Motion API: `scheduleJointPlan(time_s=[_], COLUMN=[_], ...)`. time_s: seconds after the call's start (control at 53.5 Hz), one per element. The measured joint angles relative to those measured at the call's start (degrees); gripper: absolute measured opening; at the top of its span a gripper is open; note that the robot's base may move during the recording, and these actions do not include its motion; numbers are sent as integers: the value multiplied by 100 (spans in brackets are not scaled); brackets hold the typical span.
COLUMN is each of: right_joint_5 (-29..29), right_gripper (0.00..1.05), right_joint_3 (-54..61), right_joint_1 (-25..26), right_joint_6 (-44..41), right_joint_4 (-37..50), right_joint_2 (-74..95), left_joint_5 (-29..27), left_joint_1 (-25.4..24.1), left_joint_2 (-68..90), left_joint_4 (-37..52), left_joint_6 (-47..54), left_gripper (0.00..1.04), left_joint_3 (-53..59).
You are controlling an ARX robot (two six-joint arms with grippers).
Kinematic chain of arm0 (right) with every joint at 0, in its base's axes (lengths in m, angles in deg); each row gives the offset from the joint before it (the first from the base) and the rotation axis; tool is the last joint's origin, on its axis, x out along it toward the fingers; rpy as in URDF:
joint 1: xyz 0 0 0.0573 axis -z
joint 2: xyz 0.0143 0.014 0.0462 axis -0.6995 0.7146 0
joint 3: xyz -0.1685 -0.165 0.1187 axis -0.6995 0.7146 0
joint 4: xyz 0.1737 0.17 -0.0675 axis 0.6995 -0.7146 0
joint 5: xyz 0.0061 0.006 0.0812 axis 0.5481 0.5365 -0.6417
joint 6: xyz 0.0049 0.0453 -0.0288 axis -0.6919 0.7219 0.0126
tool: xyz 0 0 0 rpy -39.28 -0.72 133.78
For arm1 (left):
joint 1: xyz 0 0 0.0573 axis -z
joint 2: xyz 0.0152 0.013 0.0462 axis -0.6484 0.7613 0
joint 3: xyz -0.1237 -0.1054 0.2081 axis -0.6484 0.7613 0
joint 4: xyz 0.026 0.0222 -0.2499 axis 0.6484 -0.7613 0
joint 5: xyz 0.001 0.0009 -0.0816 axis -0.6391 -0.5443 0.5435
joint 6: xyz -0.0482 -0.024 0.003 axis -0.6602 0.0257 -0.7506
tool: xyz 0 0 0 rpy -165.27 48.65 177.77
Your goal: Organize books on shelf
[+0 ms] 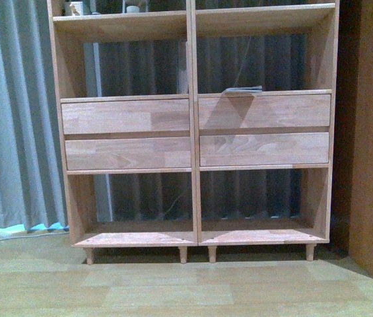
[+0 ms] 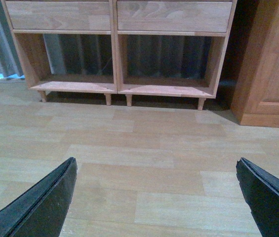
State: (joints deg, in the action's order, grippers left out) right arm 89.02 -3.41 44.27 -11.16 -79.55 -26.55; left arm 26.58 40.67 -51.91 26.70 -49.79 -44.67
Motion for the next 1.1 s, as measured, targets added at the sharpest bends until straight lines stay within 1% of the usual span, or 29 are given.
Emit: scheduleJointPlan(time_s=[1.102], right_joint_5=[0], right_gripper=[98], right_joint_3=[0], right_joint_1=[-2], right_joint_6=[0], right_joint_4=[0], right_joint_2=[0], left_joint_5=[0], left_joint_1=[0], left_joint_2=[0], left_joint_4=[0], left_joint_6=[0], left_gripper=[97], left_joint_3=[0])
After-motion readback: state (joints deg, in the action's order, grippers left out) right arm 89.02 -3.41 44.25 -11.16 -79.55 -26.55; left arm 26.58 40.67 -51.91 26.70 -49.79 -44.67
